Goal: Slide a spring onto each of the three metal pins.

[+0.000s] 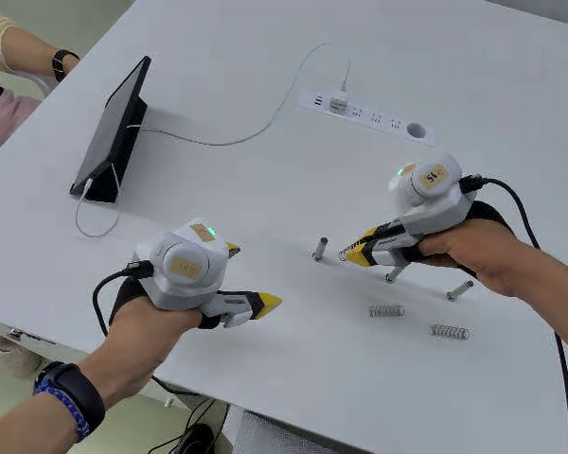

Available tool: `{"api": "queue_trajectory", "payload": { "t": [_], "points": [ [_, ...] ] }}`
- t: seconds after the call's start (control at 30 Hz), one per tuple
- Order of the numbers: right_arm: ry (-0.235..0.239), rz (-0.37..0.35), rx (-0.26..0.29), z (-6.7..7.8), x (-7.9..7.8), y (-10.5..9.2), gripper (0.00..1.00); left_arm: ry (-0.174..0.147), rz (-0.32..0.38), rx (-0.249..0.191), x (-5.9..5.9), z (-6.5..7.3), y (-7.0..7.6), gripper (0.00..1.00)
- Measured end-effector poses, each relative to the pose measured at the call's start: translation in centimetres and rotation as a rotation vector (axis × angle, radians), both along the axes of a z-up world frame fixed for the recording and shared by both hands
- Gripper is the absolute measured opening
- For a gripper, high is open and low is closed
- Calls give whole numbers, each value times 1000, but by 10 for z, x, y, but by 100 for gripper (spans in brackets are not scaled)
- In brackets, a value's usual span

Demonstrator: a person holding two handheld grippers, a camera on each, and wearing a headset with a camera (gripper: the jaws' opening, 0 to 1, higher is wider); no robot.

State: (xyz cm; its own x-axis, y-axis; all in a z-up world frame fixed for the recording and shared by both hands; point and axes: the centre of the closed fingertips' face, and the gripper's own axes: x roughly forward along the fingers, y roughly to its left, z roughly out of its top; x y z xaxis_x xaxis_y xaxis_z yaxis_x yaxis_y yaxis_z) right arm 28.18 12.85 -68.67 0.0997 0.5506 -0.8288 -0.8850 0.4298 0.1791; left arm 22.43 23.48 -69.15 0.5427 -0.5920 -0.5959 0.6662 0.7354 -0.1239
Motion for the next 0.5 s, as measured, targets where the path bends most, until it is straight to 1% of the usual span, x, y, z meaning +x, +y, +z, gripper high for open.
{"api": "queue_trajectory", "payload": {
  "t": [0.2, 0.37, 0.5],
  "points": [
    [-15, 12, -2, 4, 7, 8, 12, 1, 2, -3, 0, 1, 0, 64],
    [-21, 28, -13, 3, 9, 10, 12, -1, 7, -20, 1, 4, -1, 65],
    [-21, 31, -11, 2, 12, 14, 13, 3, 15, -30, 1, 4, -1, 65]
  ]
}}
